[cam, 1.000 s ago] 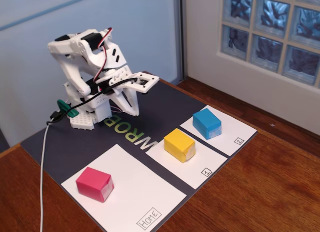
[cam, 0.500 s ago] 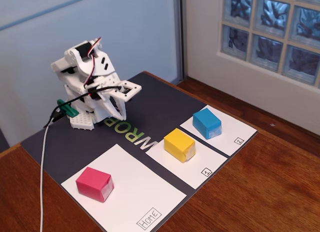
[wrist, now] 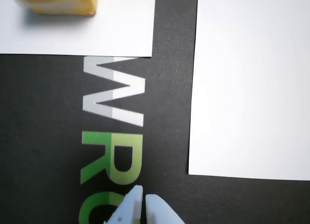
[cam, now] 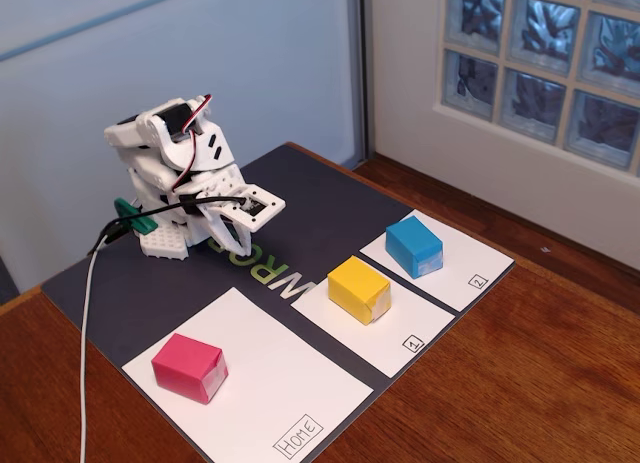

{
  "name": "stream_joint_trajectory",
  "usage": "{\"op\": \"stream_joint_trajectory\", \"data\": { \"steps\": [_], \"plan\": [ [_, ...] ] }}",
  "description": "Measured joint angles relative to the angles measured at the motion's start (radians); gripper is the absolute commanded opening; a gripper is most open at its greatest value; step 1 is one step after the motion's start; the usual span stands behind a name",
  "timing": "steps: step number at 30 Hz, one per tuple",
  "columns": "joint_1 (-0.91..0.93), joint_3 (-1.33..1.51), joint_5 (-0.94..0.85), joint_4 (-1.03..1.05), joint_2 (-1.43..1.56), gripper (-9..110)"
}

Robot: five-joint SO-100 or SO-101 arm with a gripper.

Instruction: Move box yellow to zone 1

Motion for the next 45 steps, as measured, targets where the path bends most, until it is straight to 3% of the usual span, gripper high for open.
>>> {"op": "stream_joint_trajectory", "data": {
  "steps": [7,45],
  "plan": [
    [0.032,0.121,-0.021,-0.071,0.0,0],
    [-0.012,0.123,-0.026,-0.072,0.0,0]
  ]
}}
